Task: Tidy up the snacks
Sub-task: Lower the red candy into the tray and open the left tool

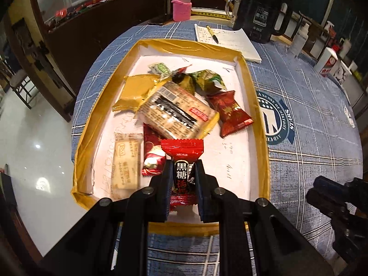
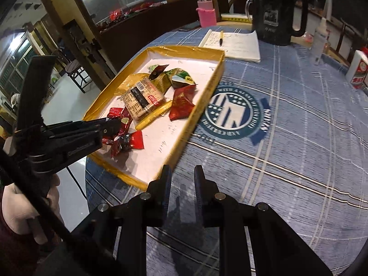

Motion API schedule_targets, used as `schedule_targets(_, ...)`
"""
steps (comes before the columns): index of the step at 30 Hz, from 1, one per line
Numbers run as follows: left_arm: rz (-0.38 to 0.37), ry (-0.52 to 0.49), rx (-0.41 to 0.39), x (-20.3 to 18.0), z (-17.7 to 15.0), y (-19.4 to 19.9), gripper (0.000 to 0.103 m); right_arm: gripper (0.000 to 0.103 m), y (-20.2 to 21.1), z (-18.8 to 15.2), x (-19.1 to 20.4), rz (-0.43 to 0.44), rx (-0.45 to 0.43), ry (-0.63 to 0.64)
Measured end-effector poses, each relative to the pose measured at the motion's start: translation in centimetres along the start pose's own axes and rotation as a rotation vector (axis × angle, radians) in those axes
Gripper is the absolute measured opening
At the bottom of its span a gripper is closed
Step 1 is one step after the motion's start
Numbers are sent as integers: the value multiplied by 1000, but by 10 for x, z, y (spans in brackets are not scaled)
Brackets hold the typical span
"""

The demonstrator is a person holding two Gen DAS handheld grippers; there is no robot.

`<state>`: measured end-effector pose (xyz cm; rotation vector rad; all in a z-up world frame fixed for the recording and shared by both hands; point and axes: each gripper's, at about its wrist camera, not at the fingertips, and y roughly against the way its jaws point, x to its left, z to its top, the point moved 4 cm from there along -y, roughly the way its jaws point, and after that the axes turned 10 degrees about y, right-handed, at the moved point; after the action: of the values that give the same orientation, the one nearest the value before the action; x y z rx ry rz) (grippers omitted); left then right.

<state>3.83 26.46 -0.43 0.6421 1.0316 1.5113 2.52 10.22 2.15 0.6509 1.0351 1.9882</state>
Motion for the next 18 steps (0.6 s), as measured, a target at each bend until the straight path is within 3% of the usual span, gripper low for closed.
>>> schedule_targets(18, 58, -4, -2, -24, -18, 2, 20, 19, 37, -27, -22, -31, -23, 6)
